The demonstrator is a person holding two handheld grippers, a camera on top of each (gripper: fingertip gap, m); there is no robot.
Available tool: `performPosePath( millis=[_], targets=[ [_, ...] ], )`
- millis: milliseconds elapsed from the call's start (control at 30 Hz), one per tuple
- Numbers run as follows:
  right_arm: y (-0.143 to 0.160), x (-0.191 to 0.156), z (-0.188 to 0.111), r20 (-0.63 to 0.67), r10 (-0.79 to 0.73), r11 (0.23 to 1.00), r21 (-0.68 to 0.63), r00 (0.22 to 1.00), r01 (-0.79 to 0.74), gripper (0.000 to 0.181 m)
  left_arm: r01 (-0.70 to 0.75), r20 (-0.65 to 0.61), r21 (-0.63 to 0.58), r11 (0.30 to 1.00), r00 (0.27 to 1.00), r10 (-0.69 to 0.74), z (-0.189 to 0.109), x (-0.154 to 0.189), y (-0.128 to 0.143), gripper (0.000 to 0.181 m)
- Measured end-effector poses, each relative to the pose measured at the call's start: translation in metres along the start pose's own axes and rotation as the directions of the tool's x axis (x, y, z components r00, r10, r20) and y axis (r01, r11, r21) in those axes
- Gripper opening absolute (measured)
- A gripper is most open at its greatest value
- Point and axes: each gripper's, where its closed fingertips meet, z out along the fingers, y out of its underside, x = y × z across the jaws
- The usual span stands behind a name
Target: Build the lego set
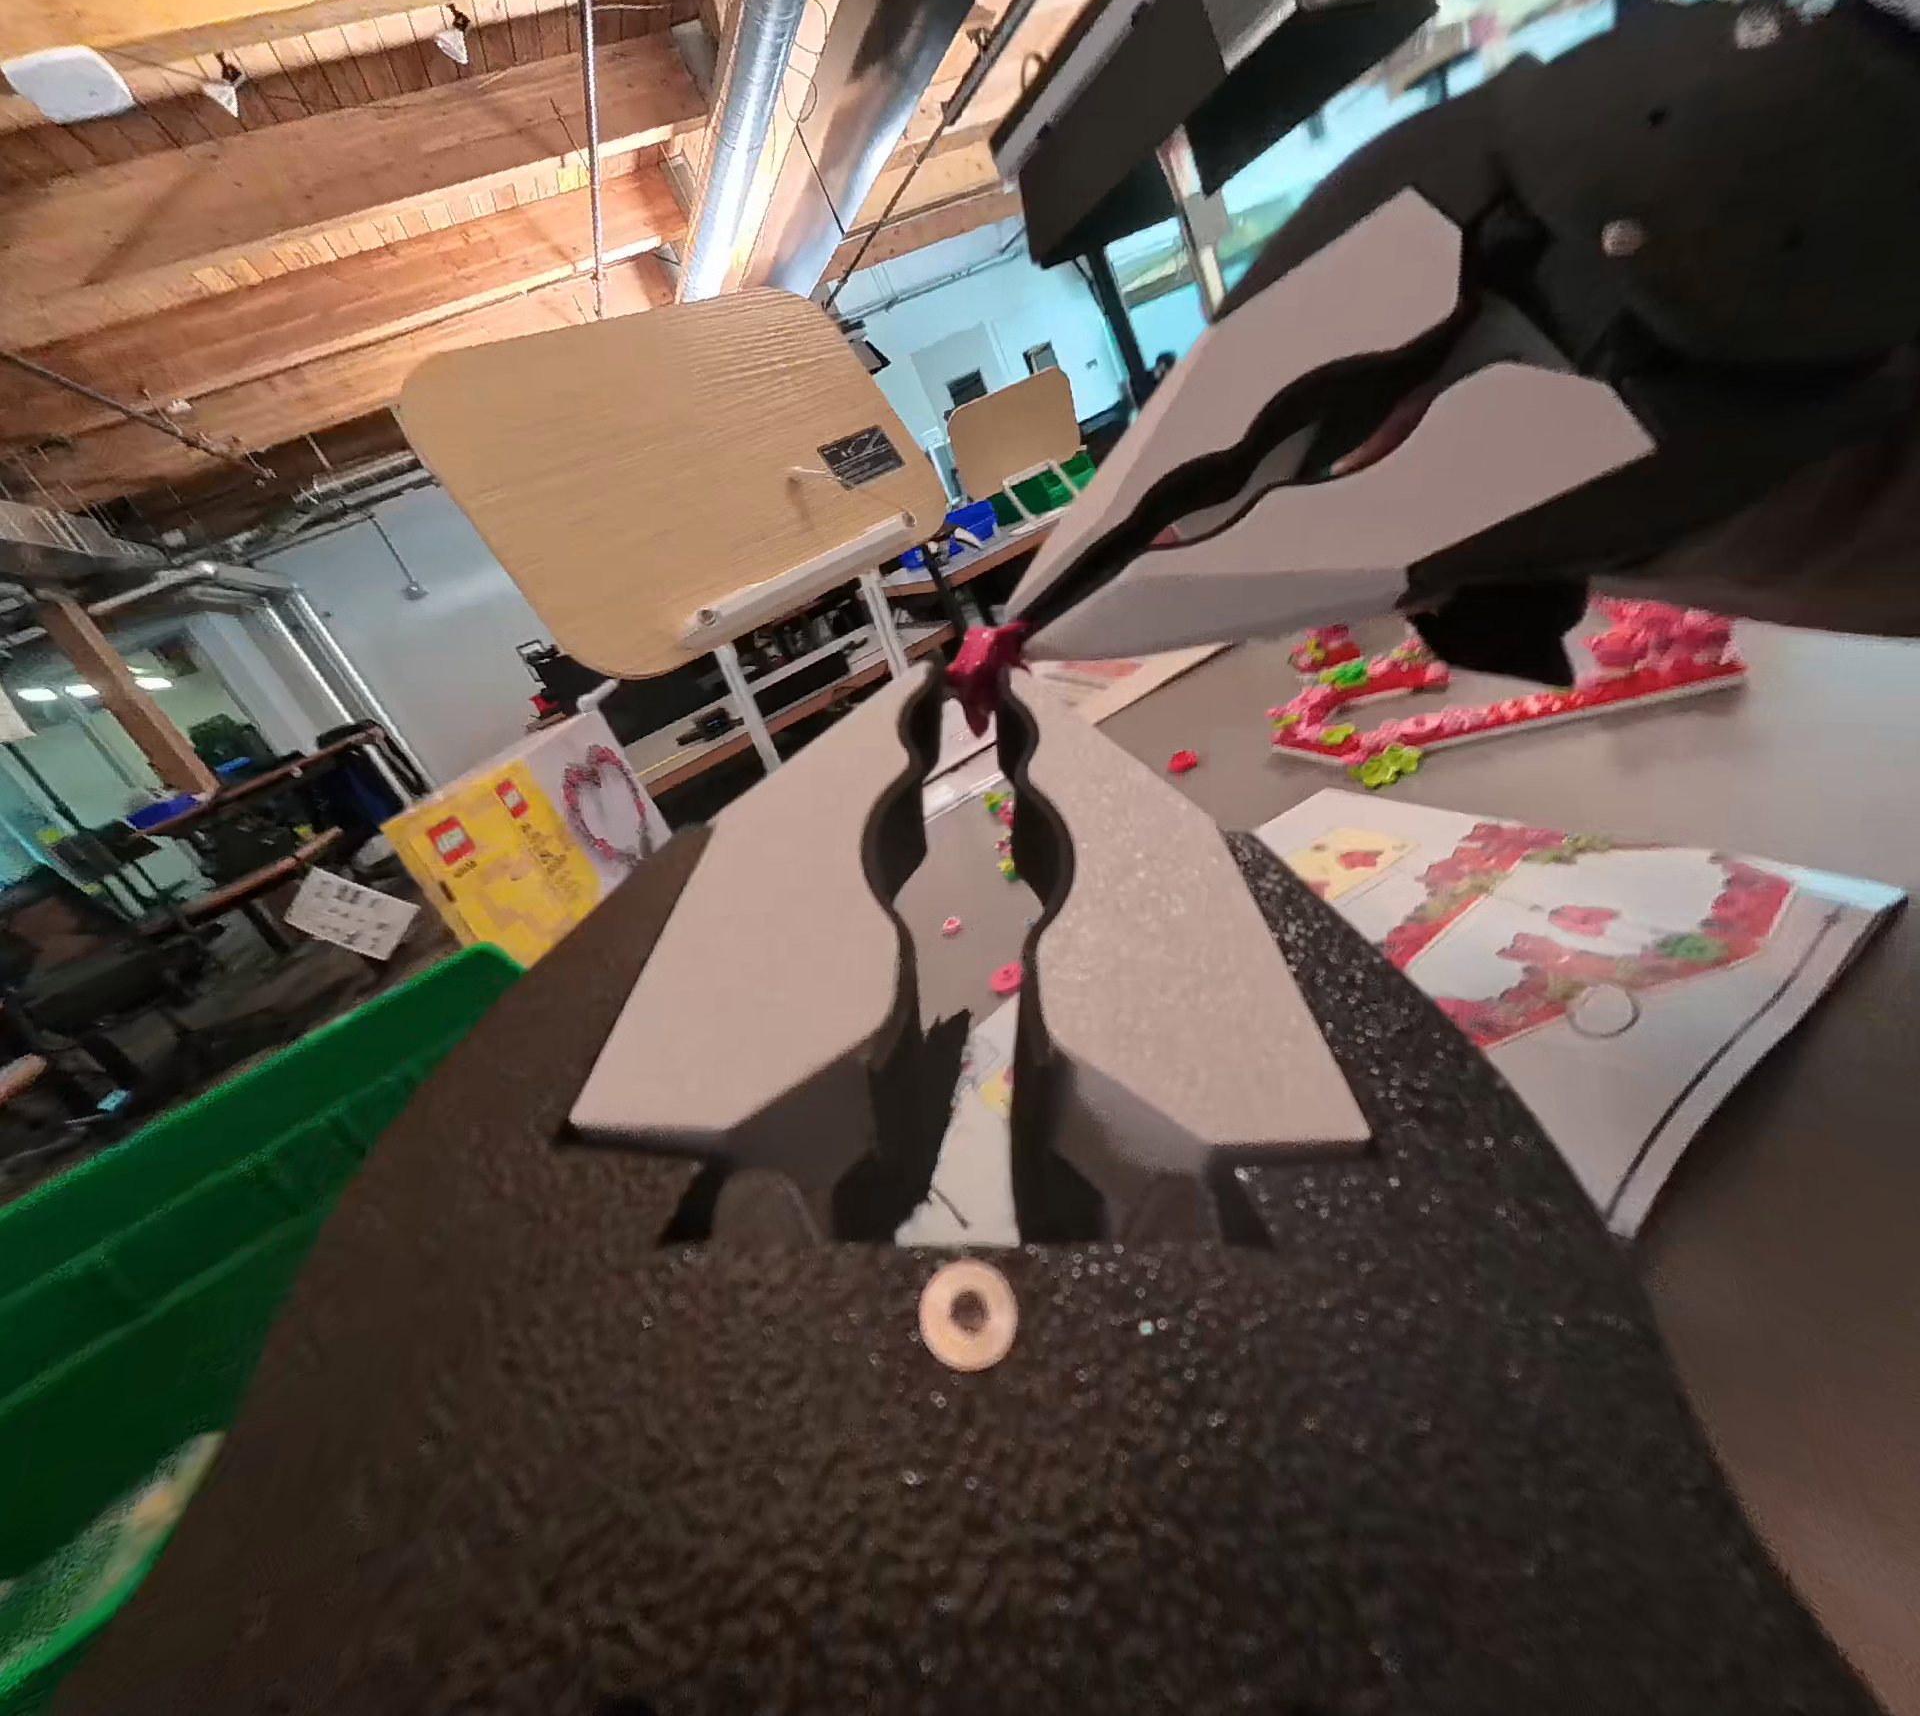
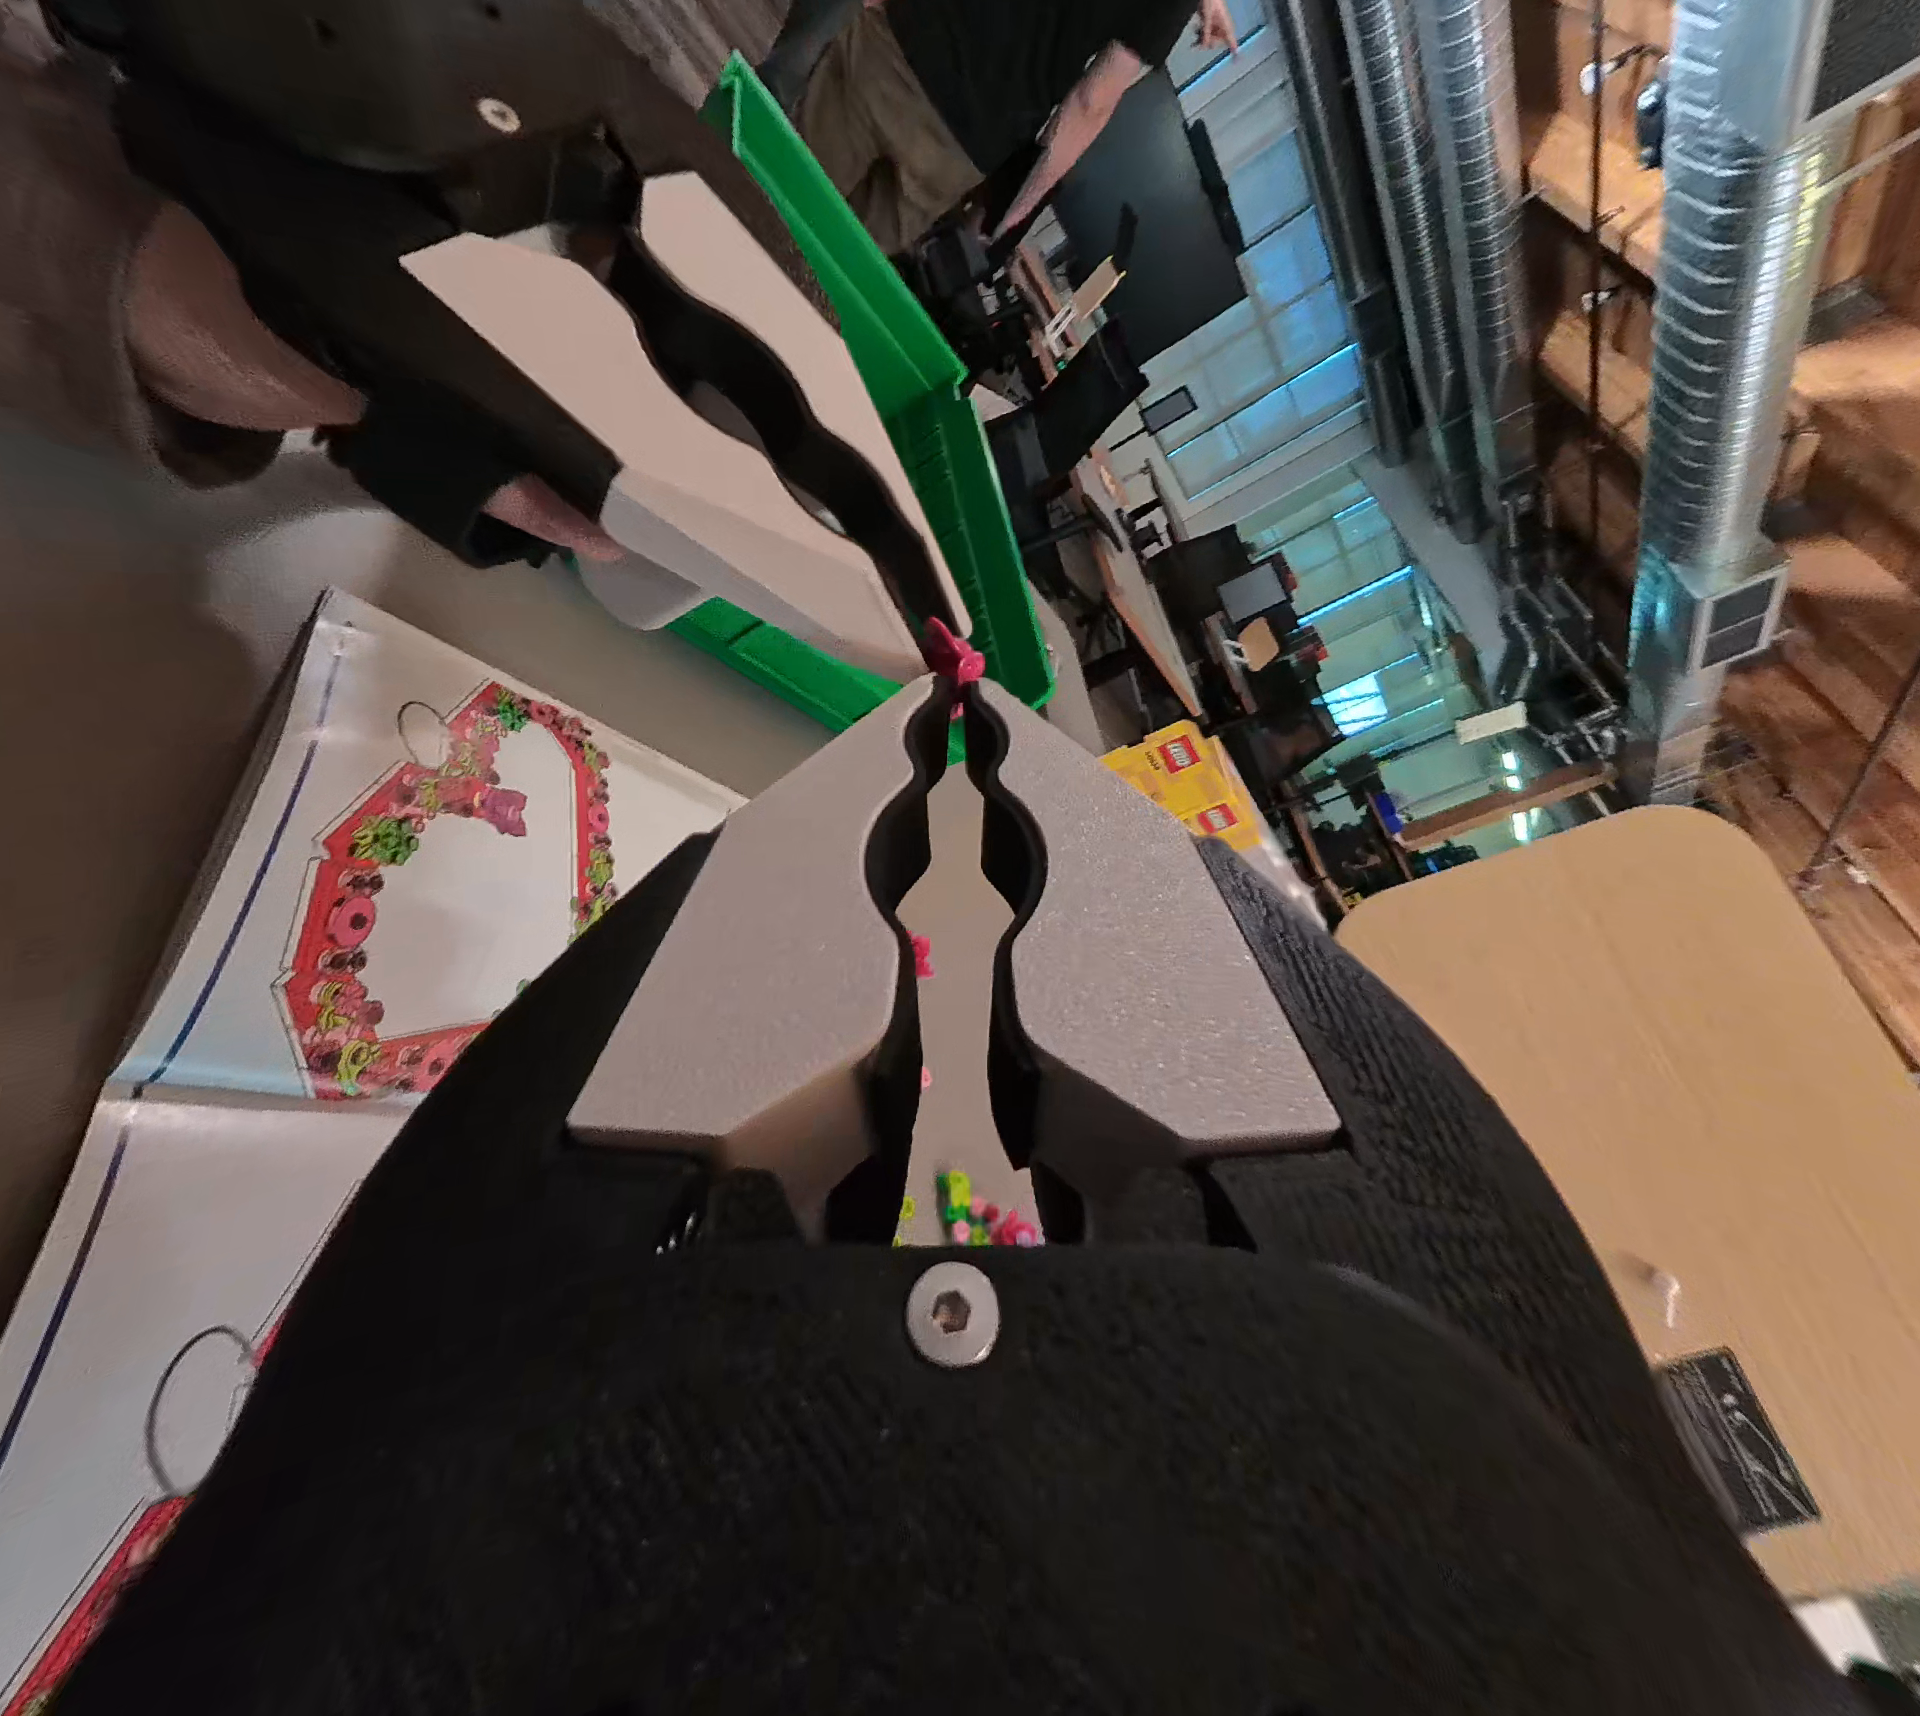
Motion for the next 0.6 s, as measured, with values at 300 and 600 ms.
performPosePath(
  millis=[300, 600],
  targets=[
    [-0.017, 0.013, -0.011, -0.122, -0.039, 0.994, 0.094, 0.992, 0.051, 0.000, 0.376, -0.148, 0.102, 0.921, 0.921, -0.360, -0.007, -0.007, -0.016, 0.013],
    [-0.025, 0.012, -0.014, -0.137, -0.022, 0.991, 0.129, 0.990, 0.040, 0.000, 0.385, -0.205, 0.112, 0.916, 0.911, -0.358, -0.008, 0.002, -0.021, 0.000]
  ],
)
